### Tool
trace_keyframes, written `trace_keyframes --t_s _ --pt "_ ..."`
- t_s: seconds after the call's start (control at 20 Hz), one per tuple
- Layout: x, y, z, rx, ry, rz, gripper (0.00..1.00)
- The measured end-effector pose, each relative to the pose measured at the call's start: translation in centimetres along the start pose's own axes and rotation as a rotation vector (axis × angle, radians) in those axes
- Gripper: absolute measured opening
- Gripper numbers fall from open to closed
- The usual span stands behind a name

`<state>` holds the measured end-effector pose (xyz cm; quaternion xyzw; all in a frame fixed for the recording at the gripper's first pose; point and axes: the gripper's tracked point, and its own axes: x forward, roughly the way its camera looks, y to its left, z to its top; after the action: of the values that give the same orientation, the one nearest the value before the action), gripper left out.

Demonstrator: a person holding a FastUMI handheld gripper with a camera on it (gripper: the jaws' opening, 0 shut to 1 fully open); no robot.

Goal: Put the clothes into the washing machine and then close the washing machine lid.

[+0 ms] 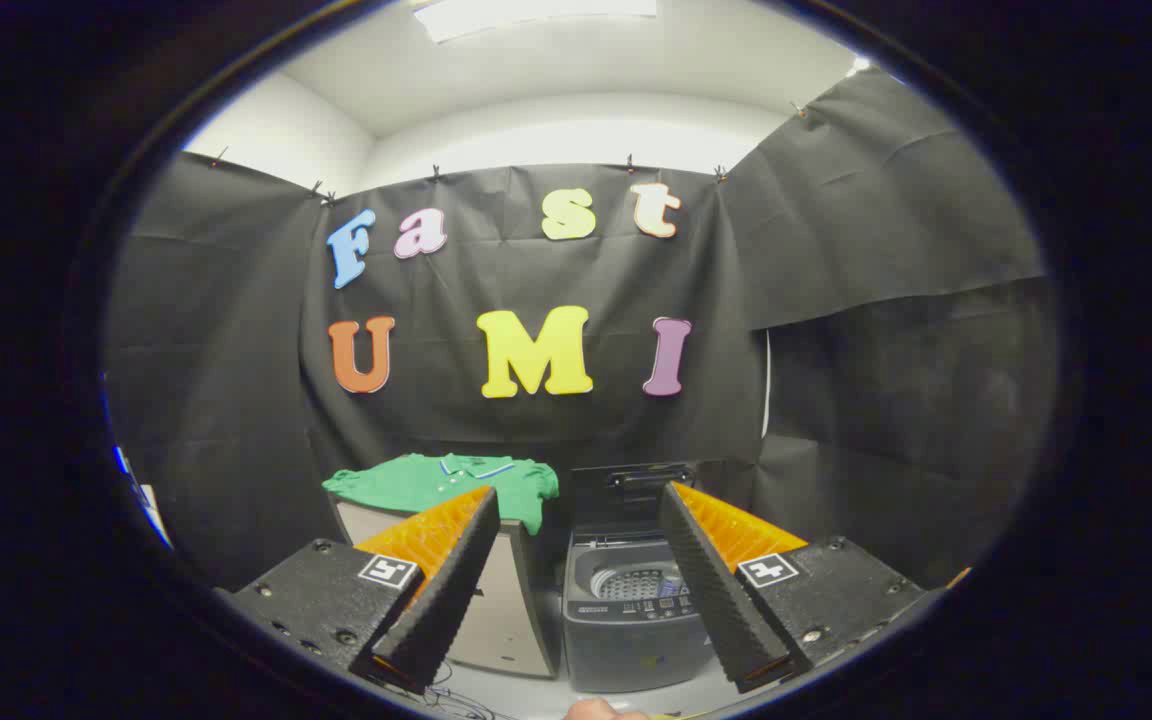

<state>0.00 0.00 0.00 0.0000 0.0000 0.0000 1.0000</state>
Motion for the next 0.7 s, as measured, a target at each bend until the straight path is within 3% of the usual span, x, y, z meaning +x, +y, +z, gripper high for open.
trace_keyframes --t_s 0.7 --pt "2.8 0.8 1.8 0.013 0.035 0.046 1.00"
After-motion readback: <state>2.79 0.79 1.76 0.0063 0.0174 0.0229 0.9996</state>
